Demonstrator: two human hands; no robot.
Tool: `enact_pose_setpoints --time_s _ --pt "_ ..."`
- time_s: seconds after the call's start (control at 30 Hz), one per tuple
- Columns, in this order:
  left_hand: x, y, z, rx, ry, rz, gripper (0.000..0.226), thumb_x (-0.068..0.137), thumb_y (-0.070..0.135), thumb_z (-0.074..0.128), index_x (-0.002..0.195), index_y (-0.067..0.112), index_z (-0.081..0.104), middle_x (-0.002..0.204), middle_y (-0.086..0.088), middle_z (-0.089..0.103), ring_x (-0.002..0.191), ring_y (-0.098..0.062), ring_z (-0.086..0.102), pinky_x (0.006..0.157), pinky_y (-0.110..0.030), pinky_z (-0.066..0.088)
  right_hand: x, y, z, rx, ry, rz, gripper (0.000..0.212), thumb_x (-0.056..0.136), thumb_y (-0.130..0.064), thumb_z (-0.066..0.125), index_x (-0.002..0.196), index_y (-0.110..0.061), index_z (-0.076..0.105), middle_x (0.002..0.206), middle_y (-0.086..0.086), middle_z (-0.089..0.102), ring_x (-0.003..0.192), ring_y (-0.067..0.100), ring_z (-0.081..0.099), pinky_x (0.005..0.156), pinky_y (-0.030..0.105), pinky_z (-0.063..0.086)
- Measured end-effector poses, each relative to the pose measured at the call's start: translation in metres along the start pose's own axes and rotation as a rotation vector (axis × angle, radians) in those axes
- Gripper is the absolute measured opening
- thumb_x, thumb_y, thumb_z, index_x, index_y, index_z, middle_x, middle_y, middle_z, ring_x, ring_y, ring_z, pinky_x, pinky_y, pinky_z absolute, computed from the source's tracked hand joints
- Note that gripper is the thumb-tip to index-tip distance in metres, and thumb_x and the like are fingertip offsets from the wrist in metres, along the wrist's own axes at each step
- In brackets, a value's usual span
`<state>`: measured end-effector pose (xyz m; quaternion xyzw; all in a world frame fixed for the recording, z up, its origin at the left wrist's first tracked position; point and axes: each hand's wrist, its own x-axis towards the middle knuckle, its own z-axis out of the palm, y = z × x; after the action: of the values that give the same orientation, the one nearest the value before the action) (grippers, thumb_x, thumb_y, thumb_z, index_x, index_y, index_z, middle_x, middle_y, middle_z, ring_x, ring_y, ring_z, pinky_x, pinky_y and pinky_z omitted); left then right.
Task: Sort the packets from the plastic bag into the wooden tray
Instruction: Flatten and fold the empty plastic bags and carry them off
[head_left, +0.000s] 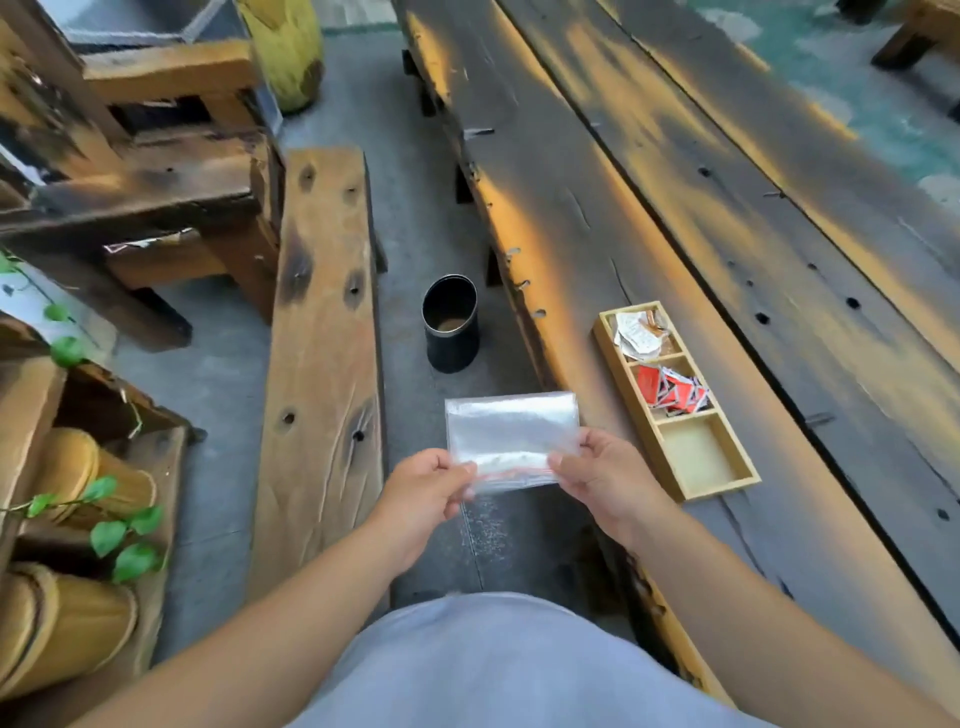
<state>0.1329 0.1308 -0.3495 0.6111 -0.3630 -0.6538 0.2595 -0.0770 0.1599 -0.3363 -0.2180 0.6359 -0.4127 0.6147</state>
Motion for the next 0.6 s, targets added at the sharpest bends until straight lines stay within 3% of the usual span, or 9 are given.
enact_pose_setpoints --time_s 0.17,0.27,0.6 --pt "0.036 0.031 -0.04 0.027 0.085 0.049 0.018 0.086 0.012 0.067 0.073 0.011 0.055 0.056 0.002 0.058 0.066 -0.019 0.048 0.061 -0.028 0.039 0.046 -0.026 0.047 -0.092 -0.071 0.01 0.023 0.087 -0.006 0.069 0.109 -0.005 0.063 0.111 0.009 0.072 0.104 0.023 0.068 0.089 0.034 0.057" --pt "0.06 0.046 -0.051 0.044 0.111 0.054 0.017 0.086 0.012 0.066 0.074 0.01 0.054 0.06 -0.001 0.055 0.059 -0.016 0.045 0.058 -0.027 0.036 0.074 -0.04 0.064 -0.154 -0.13 0.041 0.027 0.086 -0.006 0.071 0.111 -0.01 0.063 0.112 0.005 0.073 0.103 0.021 0.069 0.078 0.027 0.056" --pt "0.202 0.127 -0.06 0.012 0.149 0.036 0.004 0.086 0.007 0.067 0.085 0.007 0.063 0.065 -0.002 0.06 0.061 -0.014 0.046 0.058 -0.027 0.036 0.231 -0.121 0.083 -0.15 -0.177 0.042 0.027 0.085 -0.006 0.072 0.11 -0.013 0.064 0.113 0.004 0.073 0.1 0.02 0.071 0.07 0.023 0.054"
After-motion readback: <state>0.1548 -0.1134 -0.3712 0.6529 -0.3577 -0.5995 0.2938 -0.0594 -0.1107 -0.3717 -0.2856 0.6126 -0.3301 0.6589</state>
